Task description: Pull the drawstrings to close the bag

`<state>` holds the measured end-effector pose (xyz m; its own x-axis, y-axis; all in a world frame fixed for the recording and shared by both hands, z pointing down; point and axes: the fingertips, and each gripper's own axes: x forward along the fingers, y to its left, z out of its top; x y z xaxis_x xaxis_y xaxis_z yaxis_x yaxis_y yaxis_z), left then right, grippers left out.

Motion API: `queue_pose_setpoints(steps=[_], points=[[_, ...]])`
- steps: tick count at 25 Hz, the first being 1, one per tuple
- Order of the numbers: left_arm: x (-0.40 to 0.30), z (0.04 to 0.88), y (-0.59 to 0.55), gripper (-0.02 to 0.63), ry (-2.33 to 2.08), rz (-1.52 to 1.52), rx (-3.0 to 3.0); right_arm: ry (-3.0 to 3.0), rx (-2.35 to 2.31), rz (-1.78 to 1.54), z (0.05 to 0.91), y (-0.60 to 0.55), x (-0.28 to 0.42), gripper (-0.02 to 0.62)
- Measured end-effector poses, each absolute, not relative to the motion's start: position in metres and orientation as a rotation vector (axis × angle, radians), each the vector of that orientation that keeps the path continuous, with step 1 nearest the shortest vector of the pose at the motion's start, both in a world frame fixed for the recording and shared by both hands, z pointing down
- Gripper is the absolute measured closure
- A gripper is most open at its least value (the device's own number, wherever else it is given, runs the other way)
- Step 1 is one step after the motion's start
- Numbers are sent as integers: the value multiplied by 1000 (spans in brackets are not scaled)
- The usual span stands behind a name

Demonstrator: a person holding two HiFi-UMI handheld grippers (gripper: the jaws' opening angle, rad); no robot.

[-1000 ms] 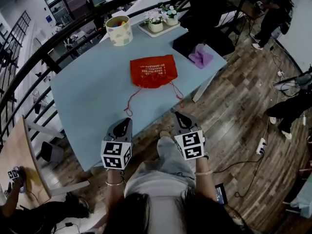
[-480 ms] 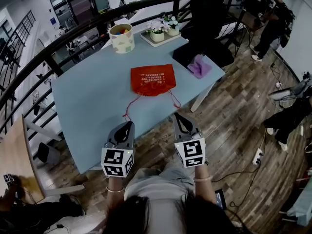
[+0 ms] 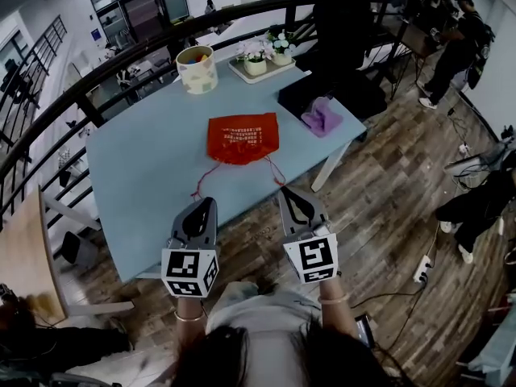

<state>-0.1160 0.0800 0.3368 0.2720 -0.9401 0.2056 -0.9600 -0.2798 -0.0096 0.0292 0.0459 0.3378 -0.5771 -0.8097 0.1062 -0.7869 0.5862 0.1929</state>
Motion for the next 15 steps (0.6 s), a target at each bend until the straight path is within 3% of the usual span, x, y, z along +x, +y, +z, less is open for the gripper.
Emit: queue_pose_setpoints(steps=[15], points=[[-53,328,118,584,-1874,293,2366,-2700,1325,-188,316,82,88,571]])
